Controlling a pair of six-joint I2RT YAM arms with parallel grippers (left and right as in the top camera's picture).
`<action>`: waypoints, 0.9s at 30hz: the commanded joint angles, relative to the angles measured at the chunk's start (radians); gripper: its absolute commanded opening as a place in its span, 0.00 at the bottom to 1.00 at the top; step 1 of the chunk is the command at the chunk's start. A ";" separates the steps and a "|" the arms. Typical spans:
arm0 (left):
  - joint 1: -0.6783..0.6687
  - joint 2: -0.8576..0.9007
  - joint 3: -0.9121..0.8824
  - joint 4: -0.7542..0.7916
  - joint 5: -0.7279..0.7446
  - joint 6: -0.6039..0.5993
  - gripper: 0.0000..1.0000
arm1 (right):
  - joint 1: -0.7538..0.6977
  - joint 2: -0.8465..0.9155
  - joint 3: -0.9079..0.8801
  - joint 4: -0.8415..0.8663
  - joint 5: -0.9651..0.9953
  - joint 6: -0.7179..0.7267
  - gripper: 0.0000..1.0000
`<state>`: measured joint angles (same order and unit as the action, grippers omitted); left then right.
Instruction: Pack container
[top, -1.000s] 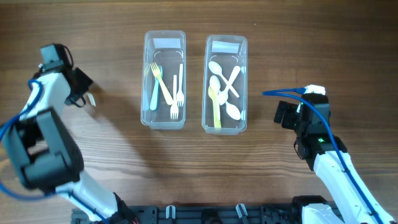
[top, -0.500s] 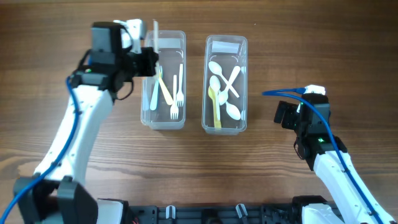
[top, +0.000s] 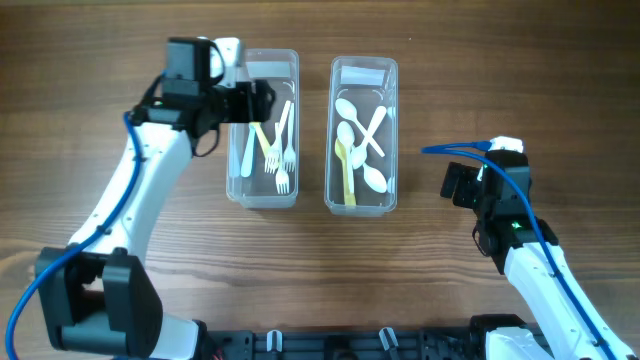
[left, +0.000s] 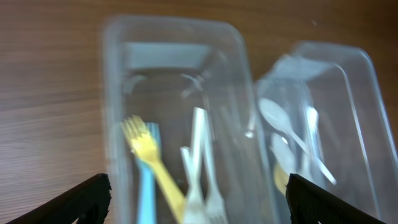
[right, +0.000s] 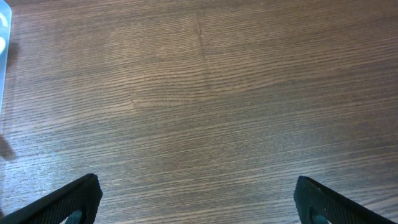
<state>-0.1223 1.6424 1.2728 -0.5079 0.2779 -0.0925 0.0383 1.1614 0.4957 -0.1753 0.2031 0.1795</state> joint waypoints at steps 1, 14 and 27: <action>0.128 -0.079 0.005 -0.002 -0.180 0.006 1.00 | 0.002 0.001 0.002 0.003 0.006 0.013 1.00; 0.325 -0.090 0.005 -0.028 -0.234 -0.027 1.00 | 0.002 0.001 0.002 0.003 0.006 0.014 1.00; 0.325 -0.090 0.005 -0.028 -0.234 -0.027 1.00 | 0.002 0.001 0.002 0.003 0.006 0.013 1.00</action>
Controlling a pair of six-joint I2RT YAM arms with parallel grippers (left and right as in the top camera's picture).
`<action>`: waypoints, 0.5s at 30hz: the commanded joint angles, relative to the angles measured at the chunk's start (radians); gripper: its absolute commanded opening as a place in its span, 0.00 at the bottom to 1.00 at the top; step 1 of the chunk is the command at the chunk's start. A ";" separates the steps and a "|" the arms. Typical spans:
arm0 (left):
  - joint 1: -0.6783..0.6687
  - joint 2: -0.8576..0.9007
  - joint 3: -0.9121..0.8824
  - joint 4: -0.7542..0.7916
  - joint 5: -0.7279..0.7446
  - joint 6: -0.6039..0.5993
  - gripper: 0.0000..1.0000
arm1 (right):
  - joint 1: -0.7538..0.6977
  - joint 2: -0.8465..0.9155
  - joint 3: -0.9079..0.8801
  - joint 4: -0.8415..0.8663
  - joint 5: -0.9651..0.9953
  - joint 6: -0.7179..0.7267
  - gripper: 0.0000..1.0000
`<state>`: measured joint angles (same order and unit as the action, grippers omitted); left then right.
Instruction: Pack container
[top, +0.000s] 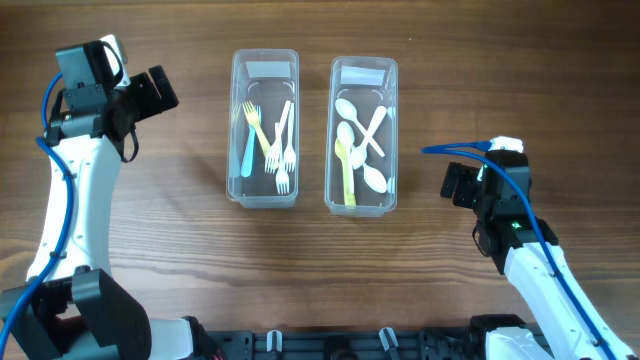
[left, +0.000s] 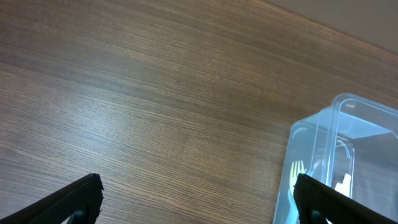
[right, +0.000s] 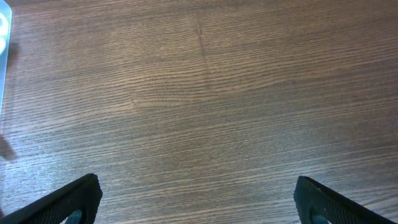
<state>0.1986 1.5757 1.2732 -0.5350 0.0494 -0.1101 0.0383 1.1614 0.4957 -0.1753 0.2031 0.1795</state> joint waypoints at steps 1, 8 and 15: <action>0.005 -0.023 0.004 -0.001 -0.006 -0.010 1.00 | 0.002 0.001 0.002 0.003 0.006 0.014 1.00; 0.005 -0.023 0.004 -0.001 -0.006 -0.010 1.00 | 0.002 0.001 0.002 0.003 0.006 0.013 1.00; 0.005 -0.023 0.004 -0.001 -0.006 -0.010 1.00 | 0.003 -0.380 0.002 -0.002 0.006 0.013 1.00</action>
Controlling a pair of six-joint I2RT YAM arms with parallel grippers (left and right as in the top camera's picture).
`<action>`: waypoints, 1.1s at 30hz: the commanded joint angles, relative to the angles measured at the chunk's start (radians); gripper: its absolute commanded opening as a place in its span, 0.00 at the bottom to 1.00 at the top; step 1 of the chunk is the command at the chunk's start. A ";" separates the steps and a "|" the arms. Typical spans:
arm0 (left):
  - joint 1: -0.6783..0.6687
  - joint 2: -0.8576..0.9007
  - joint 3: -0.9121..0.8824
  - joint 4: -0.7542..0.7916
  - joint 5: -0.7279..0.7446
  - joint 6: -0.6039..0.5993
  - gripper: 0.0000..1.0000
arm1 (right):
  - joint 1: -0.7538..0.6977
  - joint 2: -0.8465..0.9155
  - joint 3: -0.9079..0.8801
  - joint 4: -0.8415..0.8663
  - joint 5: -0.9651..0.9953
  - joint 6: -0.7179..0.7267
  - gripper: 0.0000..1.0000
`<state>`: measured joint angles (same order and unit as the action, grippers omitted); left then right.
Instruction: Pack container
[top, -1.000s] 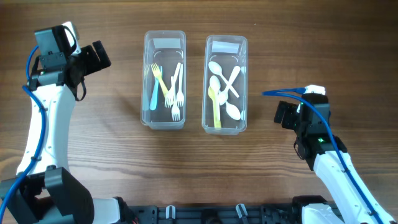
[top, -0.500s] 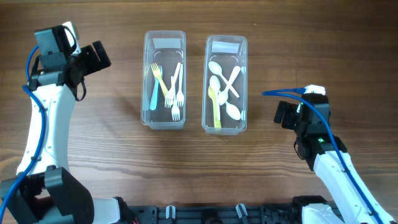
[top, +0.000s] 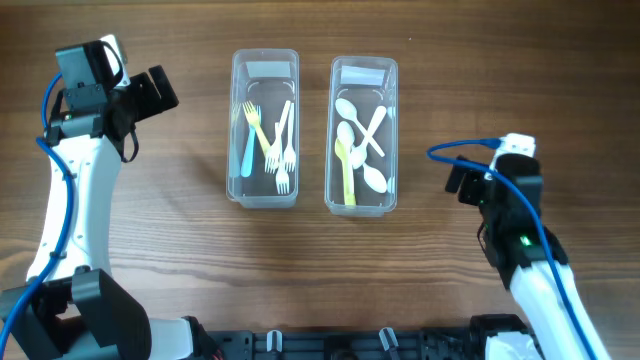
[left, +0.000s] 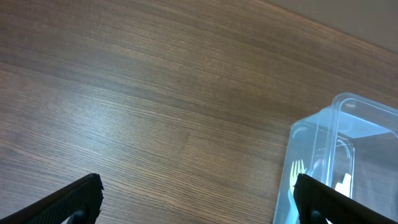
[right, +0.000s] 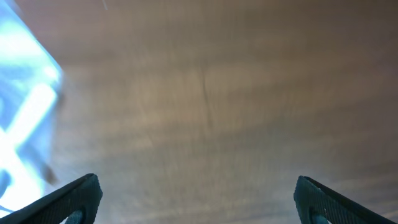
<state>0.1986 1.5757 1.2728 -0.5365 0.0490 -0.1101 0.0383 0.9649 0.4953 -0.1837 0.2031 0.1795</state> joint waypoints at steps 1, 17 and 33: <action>0.005 -0.023 0.005 0.001 -0.005 -0.010 1.00 | 0.003 -0.237 0.002 0.006 0.006 0.013 1.00; 0.005 -0.023 0.005 0.000 -0.005 -0.010 1.00 | 0.003 -0.961 -0.079 -0.159 -0.071 0.004 1.00; 0.005 -0.023 0.005 0.000 -0.005 -0.010 1.00 | 0.003 -0.961 -0.490 0.293 -0.205 -0.151 1.00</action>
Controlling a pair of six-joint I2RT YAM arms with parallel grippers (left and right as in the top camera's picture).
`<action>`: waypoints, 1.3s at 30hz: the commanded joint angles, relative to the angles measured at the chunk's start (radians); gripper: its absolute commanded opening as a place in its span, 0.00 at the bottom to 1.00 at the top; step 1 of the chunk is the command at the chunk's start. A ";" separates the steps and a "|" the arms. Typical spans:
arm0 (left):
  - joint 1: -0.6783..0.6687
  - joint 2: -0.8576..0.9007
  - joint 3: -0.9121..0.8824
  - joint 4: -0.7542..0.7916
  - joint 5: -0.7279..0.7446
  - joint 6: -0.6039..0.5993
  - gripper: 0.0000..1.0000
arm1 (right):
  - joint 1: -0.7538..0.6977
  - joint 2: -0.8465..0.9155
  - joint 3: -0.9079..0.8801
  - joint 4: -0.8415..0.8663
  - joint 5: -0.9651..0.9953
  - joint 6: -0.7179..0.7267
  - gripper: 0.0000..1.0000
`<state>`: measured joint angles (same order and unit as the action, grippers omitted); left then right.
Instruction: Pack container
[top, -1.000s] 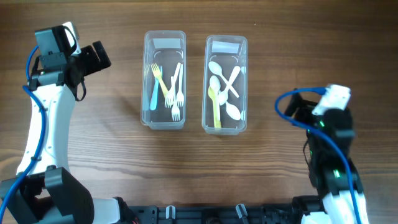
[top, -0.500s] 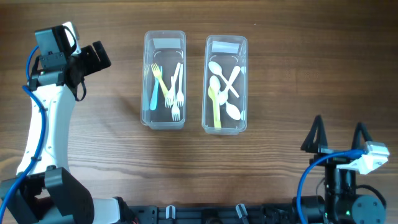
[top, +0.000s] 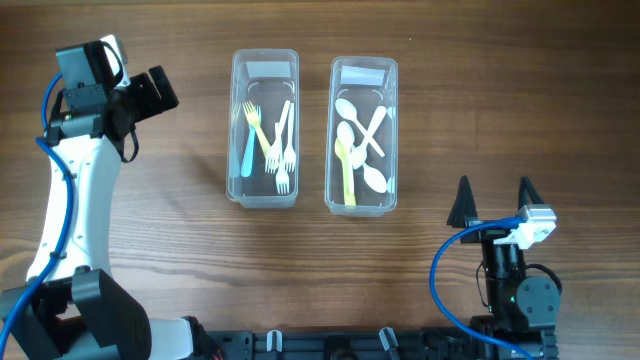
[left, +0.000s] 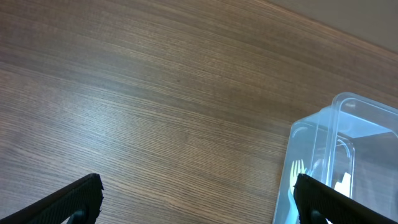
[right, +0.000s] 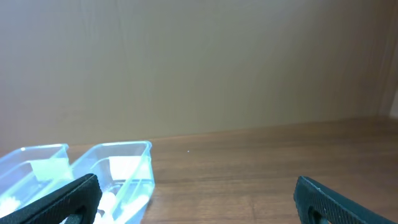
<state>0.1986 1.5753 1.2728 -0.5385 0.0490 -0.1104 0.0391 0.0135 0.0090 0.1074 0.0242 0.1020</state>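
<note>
Two clear plastic containers stand side by side at the table's middle back. The left container holds several forks, white, yellow and blue. The right container holds several white spoons and a yellow one. My left gripper hangs open and empty over bare wood left of the fork container. My right gripper is open and empty near the front right, drawn back and pointing level across the table, with both containers at its far left.
The wooden table runs wide on both sides of the containers. A beige wall shows behind the table in the right wrist view. Blue cables trail from both arms.
My right arm has drawn back to the front right edge and tipped up, so its camera now looks level at the wall. The left arm and the containers have not moved.
My left gripper was open over the back of the fork container, with my right gripper open over bare wood right of the spoons. Then the left gripper stood away at the far left. After that the right arm shifted, and now it is folded back at the front.
</note>
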 joint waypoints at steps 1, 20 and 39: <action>0.005 -0.023 0.005 0.002 -0.005 -0.009 1.00 | 0.002 -0.010 -0.004 -0.016 -0.026 -0.103 1.00; 0.005 -0.023 0.005 0.002 -0.005 -0.009 1.00 | 0.003 -0.009 -0.004 -0.101 -0.033 -0.174 1.00; -0.006 -0.488 0.005 -0.006 -0.006 -0.009 1.00 | 0.003 -0.009 -0.004 -0.101 -0.034 -0.174 1.00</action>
<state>0.1986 1.3071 1.2701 -0.5457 0.0486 -0.1104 0.0391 0.0135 0.0067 0.0040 0.0002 -0.0582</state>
